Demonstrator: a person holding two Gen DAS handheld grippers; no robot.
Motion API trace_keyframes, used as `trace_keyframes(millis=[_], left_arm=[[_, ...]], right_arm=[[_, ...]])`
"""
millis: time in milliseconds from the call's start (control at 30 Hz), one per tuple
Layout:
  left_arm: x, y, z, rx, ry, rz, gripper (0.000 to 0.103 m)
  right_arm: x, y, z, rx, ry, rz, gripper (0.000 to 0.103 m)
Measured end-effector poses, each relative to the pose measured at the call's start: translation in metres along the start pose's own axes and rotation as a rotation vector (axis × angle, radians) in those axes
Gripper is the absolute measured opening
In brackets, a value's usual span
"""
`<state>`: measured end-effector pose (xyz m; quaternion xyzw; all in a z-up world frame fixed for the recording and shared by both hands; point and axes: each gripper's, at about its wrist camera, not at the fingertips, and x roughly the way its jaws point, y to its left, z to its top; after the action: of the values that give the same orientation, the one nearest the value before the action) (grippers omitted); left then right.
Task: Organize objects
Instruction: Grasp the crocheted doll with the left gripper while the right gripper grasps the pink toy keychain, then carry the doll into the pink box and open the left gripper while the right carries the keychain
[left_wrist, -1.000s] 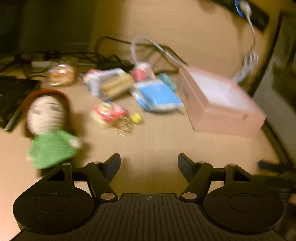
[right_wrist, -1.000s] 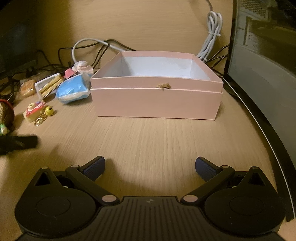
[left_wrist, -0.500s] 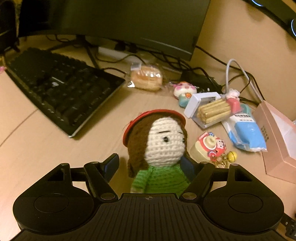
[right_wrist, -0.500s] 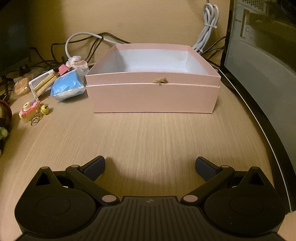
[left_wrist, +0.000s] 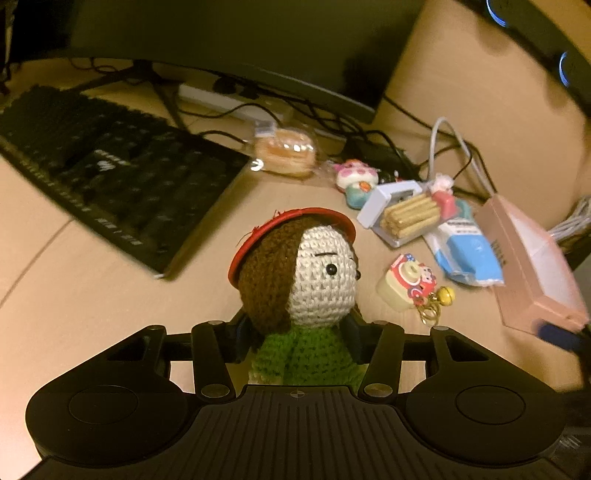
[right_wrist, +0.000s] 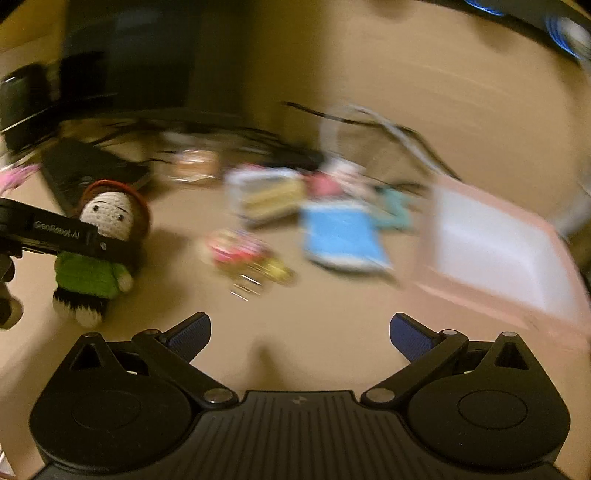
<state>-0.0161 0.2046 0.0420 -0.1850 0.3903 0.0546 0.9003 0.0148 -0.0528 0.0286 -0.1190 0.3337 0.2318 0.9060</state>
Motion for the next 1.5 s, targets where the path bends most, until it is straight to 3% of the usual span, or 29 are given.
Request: trace_keyframes(millis=[200,333,467,633,800,867,900,933,1233,1500], left_arm=[[-0.046,0.038,0.002,-0.042,-0.019,-0.095,0.054],[-0.069,0.058,-0.002,-0.041,-0.041,-0.107,0.054],[-0.079,0.078,-0.006,-0.064,-0.017,-0.083,0.054],[-0.08,0.087,-0.005,-0.053,-0.001,-0.057,0.054],[-0.069,0.08,-0.005,-0.031,0.027,-0.085,0.054],[-0.067,0.076,-0.007,-0.019,0.032,-0.107,0.054],[-0.065,0.073,-0.007,-0.012,0.035,-0.122,0.054],[-0.063,0.071,-0.006,-0.008,0.036,-0.133,0.054],[-0.049,0.058,-0.004,-0.013,0.063,-0.21,0.054],[-0.031,-0.001,0.003,0.155,0.101,-0.279,0.054]], right_arm=[[0.051,0.042,0.03,-0.085,-0.011,0.059,0.098],[0.081,0.058,0.041,-0.156,-0.004,0.079,0.096],[0.096,0.054,0.042,-0.134,0.008,0.07,0.096],[0.095,0.053,0.04,-0.114,0.018,0.09,0.085],[0.103,0.041,0.043,-0.042,0.015,0.045,0.085],[0.102,0.037,0.043,-0.004,0.032,0.052,0.078],[0.099,0.038,0.042,-0.002,0.035,0.057,0.065],[0.095,0.04,0.041,-0.005,0.038,0.065,0.06],[0.044,0.052,0.019,-0.03,0.089,0.02,0.061],[-0.05,0.003,0.003,0.129,0.06,-0.087,0.061]])
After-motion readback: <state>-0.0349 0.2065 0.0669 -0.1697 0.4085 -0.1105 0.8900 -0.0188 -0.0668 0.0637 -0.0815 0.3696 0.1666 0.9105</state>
